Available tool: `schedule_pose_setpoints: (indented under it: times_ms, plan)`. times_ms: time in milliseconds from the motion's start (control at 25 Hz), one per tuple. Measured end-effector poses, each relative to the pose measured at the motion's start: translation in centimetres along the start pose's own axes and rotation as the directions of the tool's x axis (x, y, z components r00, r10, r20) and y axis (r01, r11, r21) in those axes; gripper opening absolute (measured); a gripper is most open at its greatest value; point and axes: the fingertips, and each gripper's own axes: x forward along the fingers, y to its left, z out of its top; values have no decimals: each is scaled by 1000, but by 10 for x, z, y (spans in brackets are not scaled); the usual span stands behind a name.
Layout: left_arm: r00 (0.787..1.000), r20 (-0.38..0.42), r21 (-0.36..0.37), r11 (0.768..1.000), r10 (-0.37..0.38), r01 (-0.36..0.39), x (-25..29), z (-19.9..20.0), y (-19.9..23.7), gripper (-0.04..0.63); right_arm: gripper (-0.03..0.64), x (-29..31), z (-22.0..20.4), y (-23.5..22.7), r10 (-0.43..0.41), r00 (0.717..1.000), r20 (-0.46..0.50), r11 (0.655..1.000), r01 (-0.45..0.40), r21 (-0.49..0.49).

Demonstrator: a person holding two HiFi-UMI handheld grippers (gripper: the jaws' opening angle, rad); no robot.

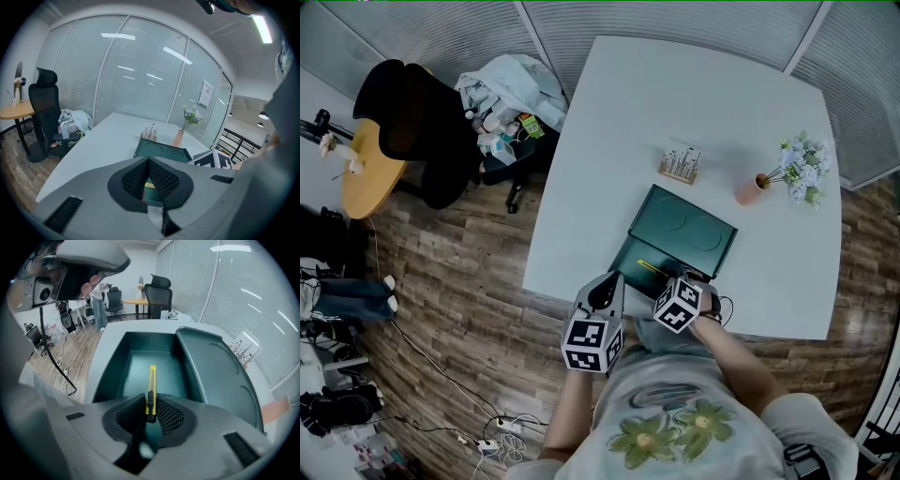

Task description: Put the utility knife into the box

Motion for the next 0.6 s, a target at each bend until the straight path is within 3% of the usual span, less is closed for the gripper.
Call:
schedule_pose_setpoints:
  times_ms: [600]
  plan:
    - [1000, 9, 7, 1000, -3, 3, -1, 7, -6, 0, 81, -14, 8, 0, 5, 999, 44, 1000, -5, 4]
